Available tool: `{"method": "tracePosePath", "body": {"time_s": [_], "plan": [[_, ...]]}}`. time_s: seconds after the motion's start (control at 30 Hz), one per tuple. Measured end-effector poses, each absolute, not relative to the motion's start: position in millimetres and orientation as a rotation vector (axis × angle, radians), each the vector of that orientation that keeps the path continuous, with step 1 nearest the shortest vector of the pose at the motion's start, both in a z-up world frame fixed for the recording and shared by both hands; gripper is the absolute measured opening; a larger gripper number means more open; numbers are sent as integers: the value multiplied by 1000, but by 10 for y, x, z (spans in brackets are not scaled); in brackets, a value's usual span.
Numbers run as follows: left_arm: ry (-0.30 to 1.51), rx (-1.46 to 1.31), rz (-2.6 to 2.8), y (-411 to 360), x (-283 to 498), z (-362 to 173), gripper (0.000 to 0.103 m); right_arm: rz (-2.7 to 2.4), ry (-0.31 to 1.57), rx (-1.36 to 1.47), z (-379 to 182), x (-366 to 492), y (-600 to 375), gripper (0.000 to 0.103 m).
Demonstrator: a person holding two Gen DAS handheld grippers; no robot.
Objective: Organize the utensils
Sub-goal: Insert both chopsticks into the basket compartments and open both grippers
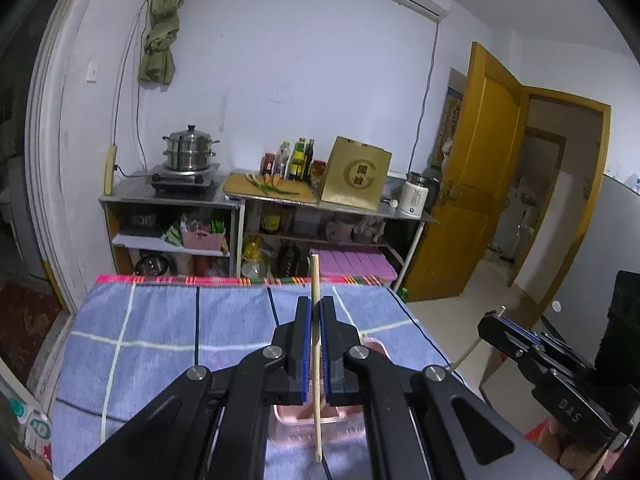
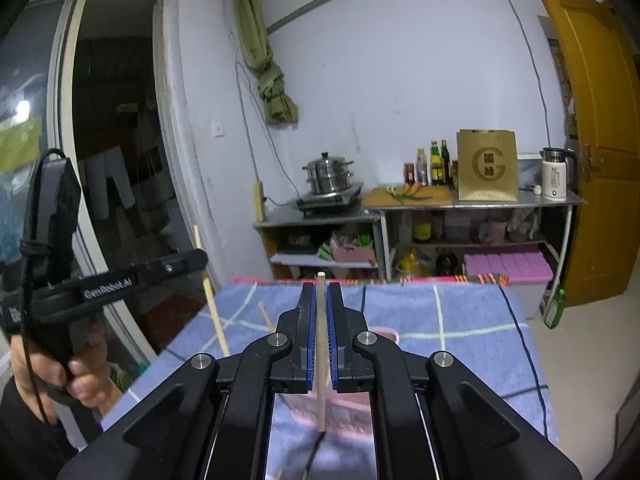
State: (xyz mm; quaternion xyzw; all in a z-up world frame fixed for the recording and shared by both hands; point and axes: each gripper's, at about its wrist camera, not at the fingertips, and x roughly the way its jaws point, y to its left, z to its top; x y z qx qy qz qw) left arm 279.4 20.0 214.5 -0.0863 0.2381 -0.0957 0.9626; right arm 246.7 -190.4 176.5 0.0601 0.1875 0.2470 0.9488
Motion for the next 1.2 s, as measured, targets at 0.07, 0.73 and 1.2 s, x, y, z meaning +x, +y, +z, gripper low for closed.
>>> {"method": "tracePosePath", "body": {"time_s": [0.07, 0.73, 1.2], "plan": [[475, -173, -187, 192, 2879, 2141, 4, 504, 374, 139, 1781, 2546, -1889, 5], [466, -187, -144, 266, 3363, 1566, 4, 524, 436, 183, 1311, 3070, -1641, 5], [531, -181, -158, 223, 3321, 1181, 4, 516, 550, 149, 917, 3097, -1573, 5]]}}
